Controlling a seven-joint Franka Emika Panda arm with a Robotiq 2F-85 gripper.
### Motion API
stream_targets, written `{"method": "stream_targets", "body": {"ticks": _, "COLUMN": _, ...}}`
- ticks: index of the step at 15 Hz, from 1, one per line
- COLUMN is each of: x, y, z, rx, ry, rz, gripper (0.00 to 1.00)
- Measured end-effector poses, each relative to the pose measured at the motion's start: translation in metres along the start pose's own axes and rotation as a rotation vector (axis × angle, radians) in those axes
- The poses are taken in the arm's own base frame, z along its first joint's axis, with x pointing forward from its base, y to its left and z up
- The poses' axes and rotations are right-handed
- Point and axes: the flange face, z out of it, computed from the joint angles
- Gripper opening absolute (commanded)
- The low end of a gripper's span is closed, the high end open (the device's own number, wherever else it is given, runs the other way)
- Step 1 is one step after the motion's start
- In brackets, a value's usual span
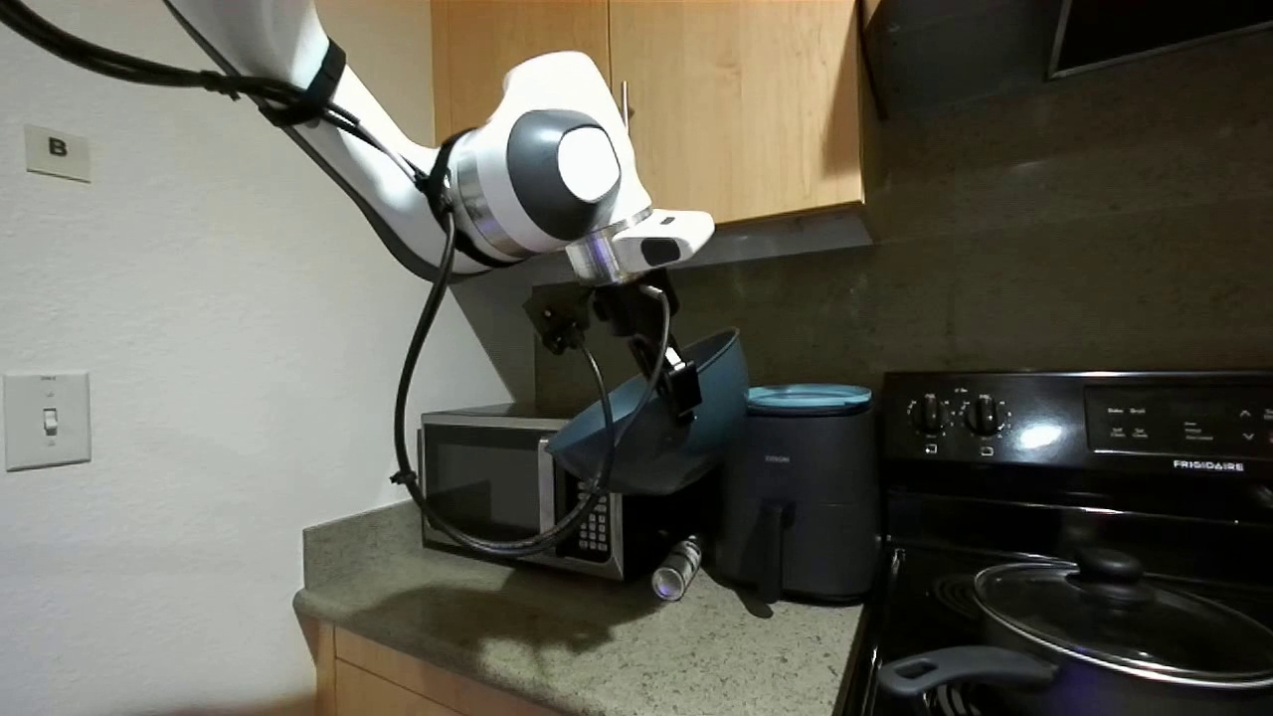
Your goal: Put the bowl on top of the microwave.
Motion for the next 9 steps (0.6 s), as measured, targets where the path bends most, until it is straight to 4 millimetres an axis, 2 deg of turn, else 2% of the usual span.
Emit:
{"method": "stream_targets", "body": {"ticks": 5, "x": -0.008, "y": -0.006, "z": -0.049, "rx": 0.075, "ry": 0.111, "rz": -0.025, "gripper": 0.03}}
{"method": "stream_targets", "body": {"ticks": 7, "x": -0.016, "y": -0.011, "z": -0.057, "rx": 0.084, "ry": 0.120, "rz": -0.053, "gripper": 0.03}}
{"method": "stream_targets", "body": {"ticks": 9, "x": -0.030, "y": -0.023, "z": -0.055, "rx": 0.088, "ry": 0.109, "rz": -0.135, "gripper": 0.03}}
